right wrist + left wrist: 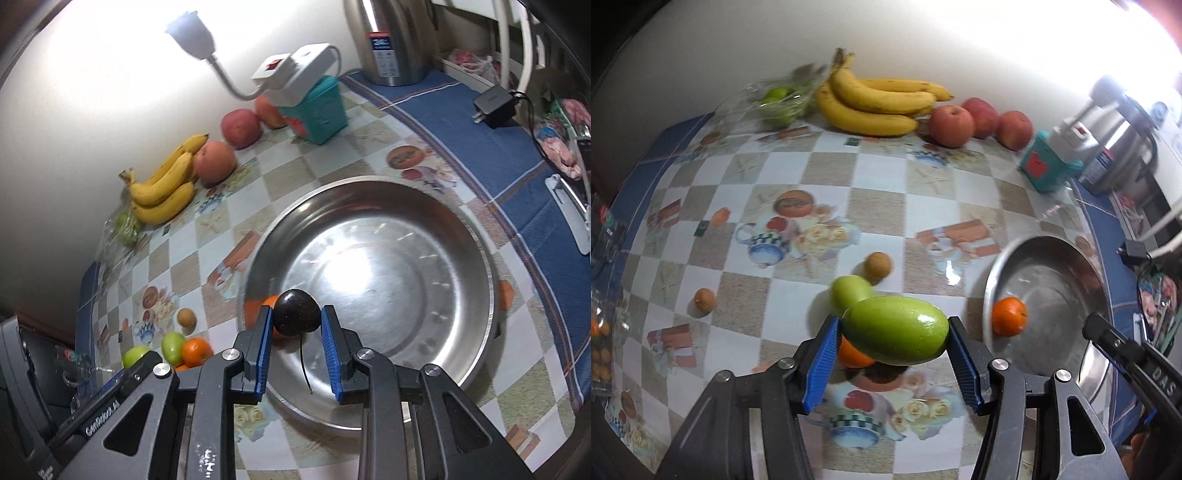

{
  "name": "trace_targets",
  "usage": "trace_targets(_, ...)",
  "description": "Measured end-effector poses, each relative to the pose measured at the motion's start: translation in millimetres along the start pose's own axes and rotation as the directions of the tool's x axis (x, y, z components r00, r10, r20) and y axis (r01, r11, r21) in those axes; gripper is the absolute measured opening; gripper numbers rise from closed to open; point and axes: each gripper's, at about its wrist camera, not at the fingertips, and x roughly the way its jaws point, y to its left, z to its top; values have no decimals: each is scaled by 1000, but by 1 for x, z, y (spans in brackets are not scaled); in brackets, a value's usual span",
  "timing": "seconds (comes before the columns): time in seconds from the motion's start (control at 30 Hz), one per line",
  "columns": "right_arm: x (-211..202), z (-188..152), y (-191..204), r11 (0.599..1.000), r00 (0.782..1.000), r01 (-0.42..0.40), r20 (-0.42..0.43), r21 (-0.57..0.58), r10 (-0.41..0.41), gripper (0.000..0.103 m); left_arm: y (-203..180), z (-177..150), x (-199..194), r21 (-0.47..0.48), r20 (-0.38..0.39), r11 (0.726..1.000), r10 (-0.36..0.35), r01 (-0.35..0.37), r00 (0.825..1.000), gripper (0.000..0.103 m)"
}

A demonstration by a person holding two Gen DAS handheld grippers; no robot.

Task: Organize fruits
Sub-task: 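Carry the mango with the left tool while the right tool carries the plum over the plate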

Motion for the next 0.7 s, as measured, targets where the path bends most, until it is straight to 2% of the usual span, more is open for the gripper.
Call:
trace_targets(0.37,-16,14,-54,985,988,135,57,108,-141,27,-72,-14,8,183,9,982,-56,54,998,60)
trace_targets(0.7,-16,18,-71,978,986,149,54,147,-158,27,-108,-25,20,274,-5,956,-106,103,994,60)
